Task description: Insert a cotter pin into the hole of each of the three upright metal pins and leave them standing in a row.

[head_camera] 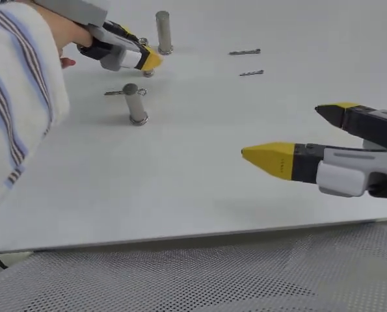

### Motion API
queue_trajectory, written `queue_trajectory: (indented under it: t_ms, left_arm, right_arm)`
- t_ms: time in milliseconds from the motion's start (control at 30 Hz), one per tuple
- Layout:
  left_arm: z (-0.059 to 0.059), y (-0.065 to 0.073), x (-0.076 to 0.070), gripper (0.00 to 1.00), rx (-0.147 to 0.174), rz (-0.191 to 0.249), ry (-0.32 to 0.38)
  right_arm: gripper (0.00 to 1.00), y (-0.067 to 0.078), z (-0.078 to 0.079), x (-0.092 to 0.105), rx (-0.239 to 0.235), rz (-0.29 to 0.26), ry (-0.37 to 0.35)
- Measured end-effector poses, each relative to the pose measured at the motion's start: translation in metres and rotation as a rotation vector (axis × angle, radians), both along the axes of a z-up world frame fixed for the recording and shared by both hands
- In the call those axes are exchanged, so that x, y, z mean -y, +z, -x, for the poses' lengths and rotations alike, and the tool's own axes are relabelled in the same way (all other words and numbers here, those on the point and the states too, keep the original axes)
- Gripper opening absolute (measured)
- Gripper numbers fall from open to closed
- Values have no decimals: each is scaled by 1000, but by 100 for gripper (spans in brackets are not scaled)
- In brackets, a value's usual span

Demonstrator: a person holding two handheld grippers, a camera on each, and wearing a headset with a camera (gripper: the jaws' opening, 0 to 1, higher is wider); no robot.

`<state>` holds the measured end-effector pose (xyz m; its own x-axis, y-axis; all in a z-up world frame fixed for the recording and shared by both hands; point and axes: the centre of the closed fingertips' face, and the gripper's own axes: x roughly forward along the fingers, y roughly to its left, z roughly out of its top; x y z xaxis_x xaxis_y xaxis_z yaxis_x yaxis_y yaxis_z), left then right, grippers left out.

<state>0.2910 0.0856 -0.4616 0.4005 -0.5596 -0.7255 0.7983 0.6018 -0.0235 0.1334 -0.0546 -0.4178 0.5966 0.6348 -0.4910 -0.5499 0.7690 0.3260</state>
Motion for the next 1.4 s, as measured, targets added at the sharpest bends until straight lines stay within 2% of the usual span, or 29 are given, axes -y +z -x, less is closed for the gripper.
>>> queue_trajectory:
  t_ms: [167,233,300,433,633,767,900,1100,1267,1333,1400]
  left_arm:
    - [0,-3,0,11,-10,-4,-5]
    - [-2,-4,-1,8,-4,-13,-6]
    - [-3,-3,-1,8,-11,2,7]
    - [-2,-3,-2,6,-13,-1,4]
    - [-3,-2,-2,5,1,-11,-7]
    - [1,0,1,5,16,-26,-35]
    - [4,11,4,5,42,-47,-63]
    - [9,33,14,5,68,-20,-93]
    - [23,50,25,5,82,20,-127]
    - [32,55,32,5,70,58,-155]
    - [42,59,38,5,70,75,-188]
  right_arm:
    - [91,1,0,0,2,-1,0]
    - [90,2,-1,0,5,-2,1]
    - [90,2,-1,0,7,-4,2]
    - [90,3,-1,-2,9,-6,5]
    - [90,4,-1,-4,10,-10,8]
    - [89,4,-2,-3,12,-11,5]
    - [89,4,-1,-3,15,-8,3]
    - [89,5,1,-2,18,-4,3]
    - [89,6,2,-2,23,-1,3]
    - [89,7,3,-2,23,0,2]
    - [89,7,4,-2,23,0,2]
